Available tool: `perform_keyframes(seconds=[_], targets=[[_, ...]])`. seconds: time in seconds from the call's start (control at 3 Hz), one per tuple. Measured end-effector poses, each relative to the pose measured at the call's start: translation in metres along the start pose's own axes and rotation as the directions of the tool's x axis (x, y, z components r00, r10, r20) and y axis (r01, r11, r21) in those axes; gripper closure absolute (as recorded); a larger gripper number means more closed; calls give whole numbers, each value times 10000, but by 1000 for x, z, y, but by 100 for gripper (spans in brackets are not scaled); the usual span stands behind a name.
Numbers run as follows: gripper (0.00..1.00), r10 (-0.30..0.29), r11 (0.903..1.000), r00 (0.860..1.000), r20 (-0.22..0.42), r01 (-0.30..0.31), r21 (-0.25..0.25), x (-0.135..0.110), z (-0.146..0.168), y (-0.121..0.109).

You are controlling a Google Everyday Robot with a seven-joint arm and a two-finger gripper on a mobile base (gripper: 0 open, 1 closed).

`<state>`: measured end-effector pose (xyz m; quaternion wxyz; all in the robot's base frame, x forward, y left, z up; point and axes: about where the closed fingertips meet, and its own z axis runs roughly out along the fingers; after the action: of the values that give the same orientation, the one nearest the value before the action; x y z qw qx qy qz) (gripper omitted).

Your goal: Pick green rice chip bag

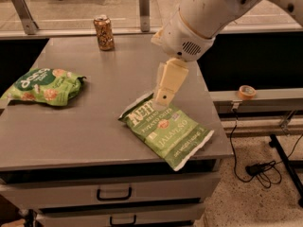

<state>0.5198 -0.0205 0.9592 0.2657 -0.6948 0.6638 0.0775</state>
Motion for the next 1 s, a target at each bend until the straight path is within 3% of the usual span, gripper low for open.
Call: perform_keyframes(seconds=[0.33, 1.0], targets=[[0, 26, 9998, 9958, 915, -7, -206, -35, 37, -18], [0, -75, 9972, 9658, 2591, 264, -698, -141, 138, -45]])
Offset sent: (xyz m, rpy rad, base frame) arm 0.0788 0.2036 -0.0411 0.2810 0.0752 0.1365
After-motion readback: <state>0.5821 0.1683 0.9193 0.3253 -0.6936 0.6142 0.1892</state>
